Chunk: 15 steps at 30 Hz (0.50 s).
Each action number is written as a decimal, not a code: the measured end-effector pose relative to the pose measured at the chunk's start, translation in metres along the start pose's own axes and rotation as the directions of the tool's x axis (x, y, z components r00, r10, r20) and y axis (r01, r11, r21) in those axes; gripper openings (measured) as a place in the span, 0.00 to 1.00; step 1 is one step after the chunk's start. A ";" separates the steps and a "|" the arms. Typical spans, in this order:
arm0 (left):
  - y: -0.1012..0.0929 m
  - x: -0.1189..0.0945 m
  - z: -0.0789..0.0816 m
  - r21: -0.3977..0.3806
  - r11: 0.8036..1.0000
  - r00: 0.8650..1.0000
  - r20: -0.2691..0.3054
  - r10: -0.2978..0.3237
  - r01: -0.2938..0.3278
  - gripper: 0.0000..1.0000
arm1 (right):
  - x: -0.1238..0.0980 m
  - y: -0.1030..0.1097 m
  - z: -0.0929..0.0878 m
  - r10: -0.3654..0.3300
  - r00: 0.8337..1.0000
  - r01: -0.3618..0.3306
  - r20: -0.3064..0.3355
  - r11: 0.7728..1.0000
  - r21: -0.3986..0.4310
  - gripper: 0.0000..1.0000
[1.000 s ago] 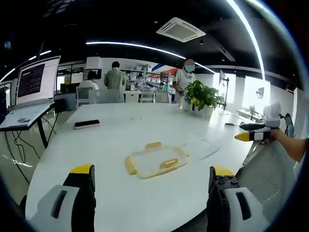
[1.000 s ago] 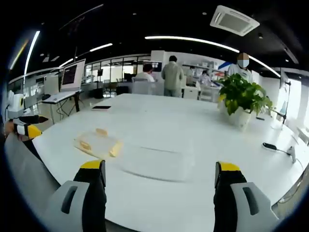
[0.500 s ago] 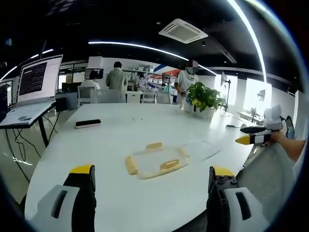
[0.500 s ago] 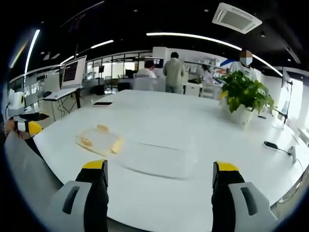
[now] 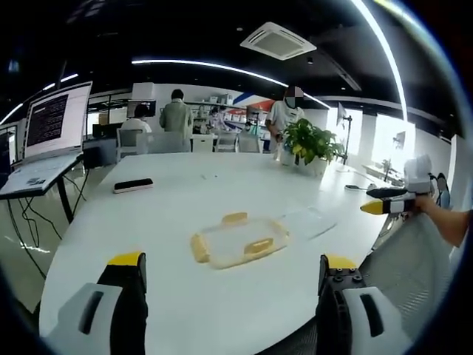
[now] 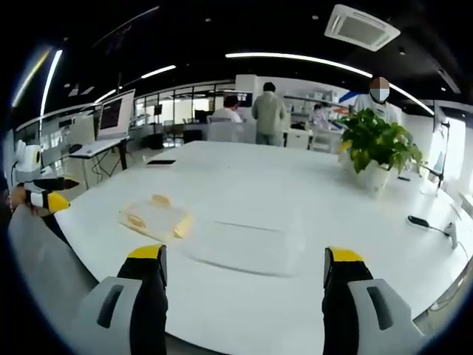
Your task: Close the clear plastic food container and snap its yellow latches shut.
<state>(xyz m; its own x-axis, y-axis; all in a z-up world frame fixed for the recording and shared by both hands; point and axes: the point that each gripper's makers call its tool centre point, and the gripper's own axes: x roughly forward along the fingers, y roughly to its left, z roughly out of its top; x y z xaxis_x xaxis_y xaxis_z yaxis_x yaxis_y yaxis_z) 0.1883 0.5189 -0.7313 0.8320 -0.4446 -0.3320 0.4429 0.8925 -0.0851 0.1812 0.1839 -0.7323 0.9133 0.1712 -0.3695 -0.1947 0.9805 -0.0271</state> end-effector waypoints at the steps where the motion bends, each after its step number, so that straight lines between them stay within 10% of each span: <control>1: 0.000 0.000 0.000 0.000 1.000 1.000 0.000 -0.001 0.001 0.94 | 0.000 -0.001 0.000 -0.003 1.000 0.003 0.001 1.000 0.001 0.84; 15: -0.006 0.000 0.001 0.001 0.999 0.999 0.002 -0.035 0.035 0.91 | -0.001 -0.001 0.006 0.002 0.999 -0.002 0.035 1.000 0.000 0.78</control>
<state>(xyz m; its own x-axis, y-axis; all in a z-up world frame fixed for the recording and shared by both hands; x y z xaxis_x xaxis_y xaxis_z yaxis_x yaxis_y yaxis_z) 0.1862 0.5133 -0.7298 0.8170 -0.4753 -0.3266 0.4719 0.8765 -0.0951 0.1822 0.1837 -0.7265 0.9250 0.1761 -0.3366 -0.1962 0.9802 -0.0265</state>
